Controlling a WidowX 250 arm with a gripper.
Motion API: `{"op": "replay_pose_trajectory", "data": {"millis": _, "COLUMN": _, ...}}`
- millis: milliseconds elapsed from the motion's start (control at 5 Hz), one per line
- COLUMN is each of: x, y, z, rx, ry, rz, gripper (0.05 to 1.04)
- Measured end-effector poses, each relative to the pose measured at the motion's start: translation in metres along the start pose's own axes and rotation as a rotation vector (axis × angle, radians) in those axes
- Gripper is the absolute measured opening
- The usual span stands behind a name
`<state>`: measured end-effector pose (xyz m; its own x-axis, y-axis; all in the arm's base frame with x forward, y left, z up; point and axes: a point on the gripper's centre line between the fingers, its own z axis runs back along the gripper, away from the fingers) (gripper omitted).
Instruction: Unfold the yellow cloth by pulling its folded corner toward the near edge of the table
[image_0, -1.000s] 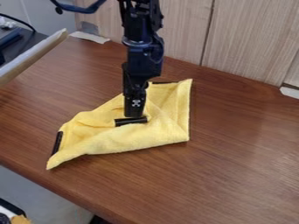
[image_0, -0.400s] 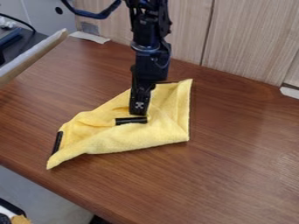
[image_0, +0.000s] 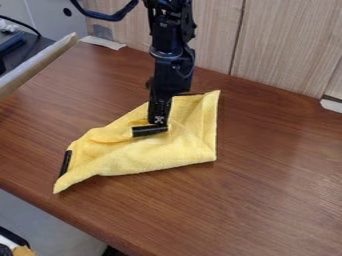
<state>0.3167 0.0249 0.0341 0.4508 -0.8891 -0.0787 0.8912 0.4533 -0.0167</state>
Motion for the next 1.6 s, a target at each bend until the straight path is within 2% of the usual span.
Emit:
{"op": "replay_pose_trajectory", "data": {"millis": 200, "x": 0.000, "y": 0.000, "z": 0.001, "rx": 0.002, "ry": -0.001, "rz": 0.006, "gripper": 0.056}}
{"op": "replay_pose_trajectory", "data": {"millis": 400, "x": 0.001, "y": -0.003, "z": -0.001, "rx": -0.004, "ry": 0.004, "rz": 0.008, "gripper": 0.052}}
{"op": "replay_pose_trajectory", "data": {"millis": 800, "x": 0.016, "y": -0.020, "z": 0.021, "rx": 0.044, "ry": -0.021, "rz": -0.049, "gripper": 0.052}}
{"op": "replay_pose_trajectory", "data": {"millis": 1000, "x": 0.029, "y": -0.033, "z": 0.036, "rx": 0.053, "ry": -0.060, "rz": -0.082, "gripper": 0.052}}
{"op": "replay_pose_trajectory", "data": {"millis": 1400, "x": 0.058, "y": -0.086, "z": 0.054, "rx": 0.076, "ry": -0.088, "rz": -0.232, "gripper": 0.052}}
{"op": "replay_pose_trajectory", "data": {"millis": 1600, "x": 0.067, "y": -0.119, "z": 0.051, "rx": 0.069, "ry": -0.079, "rz": -0.319, "gripper": 0.052}}
